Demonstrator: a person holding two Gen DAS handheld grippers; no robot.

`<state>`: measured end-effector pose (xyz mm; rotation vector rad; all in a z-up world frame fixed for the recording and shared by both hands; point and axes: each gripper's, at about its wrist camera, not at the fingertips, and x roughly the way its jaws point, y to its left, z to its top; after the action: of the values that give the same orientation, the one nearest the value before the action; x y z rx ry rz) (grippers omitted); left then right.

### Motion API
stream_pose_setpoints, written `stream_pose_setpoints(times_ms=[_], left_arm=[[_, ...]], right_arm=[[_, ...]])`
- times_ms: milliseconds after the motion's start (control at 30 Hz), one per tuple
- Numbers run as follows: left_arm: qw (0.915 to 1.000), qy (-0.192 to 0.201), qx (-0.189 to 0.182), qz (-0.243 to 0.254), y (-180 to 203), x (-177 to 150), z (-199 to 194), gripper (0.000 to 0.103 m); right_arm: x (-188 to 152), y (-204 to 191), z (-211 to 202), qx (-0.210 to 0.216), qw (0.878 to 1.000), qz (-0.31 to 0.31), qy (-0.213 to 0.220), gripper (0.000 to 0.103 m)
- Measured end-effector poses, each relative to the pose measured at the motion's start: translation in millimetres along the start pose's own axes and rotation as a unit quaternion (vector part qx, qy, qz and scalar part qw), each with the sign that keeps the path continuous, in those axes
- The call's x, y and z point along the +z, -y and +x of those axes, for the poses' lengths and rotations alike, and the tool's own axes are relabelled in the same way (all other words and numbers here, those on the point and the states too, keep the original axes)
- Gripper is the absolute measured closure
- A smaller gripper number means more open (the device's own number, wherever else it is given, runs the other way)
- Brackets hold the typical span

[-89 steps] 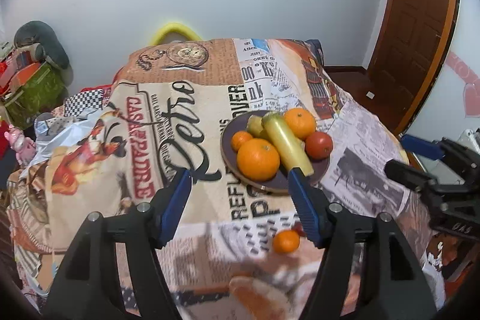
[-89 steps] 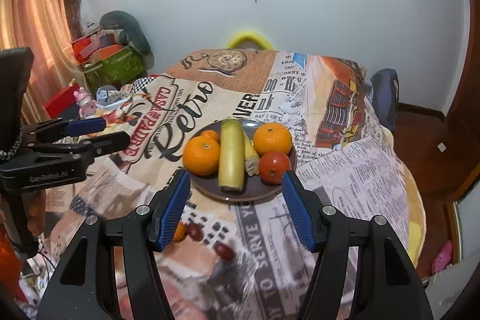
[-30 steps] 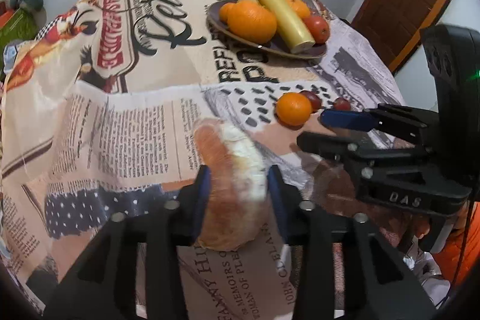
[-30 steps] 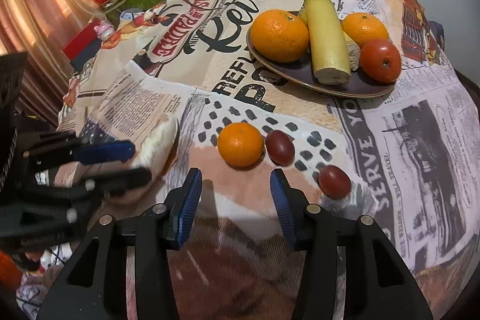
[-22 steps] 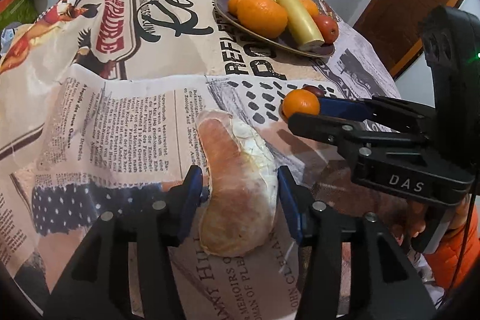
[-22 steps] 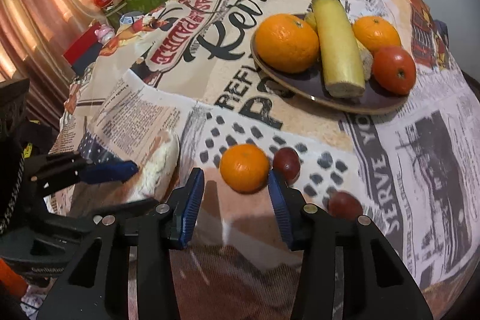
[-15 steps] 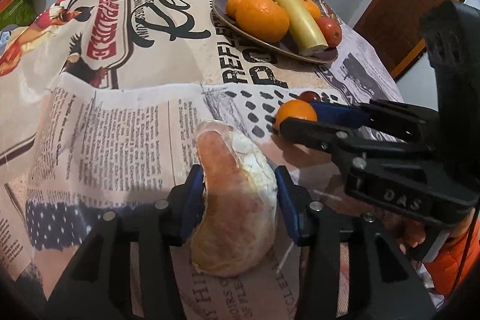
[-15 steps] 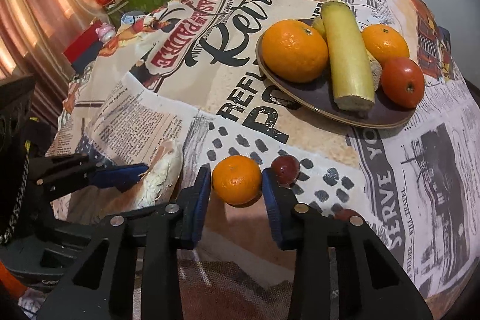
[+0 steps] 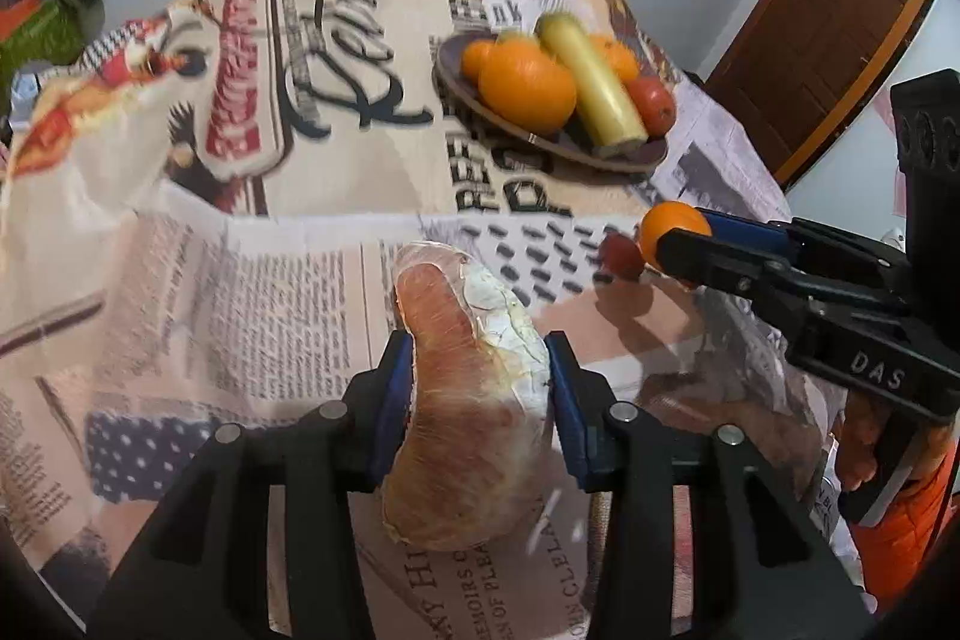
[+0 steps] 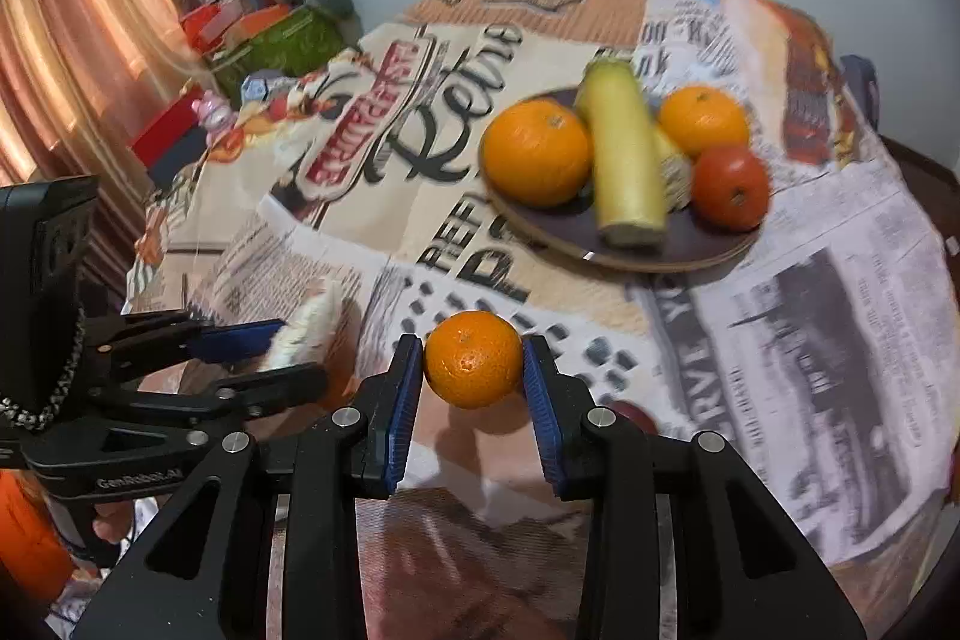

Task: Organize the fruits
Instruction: 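Close the right tool on the small mandarin while the left tool lifts the bread roll, then lower the bread roll and mandarin onto the grey plate and open both tools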

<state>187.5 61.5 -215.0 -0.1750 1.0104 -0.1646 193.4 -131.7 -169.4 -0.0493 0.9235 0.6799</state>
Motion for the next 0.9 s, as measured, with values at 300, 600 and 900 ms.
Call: stream_pose_setpoints(times_ms=[300,600,900], left_arm=[[0.9972,0.059,0.018,0.041,25.3,25.1,-31.8,0.060],[0.9932,0.100,0.012,0.057,42.2,64.6,-41.4,0.060],[0.9887,0.129,0.013,0.076,56.5,109.4,-32.5,0.060]], right_arm=[[16.1,18.8,-32.6,-0.033,0.998,0.008,0.049,0.071],[36.4,47.2,-54.7,-0.061,0.994,0.024,0.091,0.071],[58.8,65.0,-55.2,-0.073,0.990,0.020,0.115,0.071]])
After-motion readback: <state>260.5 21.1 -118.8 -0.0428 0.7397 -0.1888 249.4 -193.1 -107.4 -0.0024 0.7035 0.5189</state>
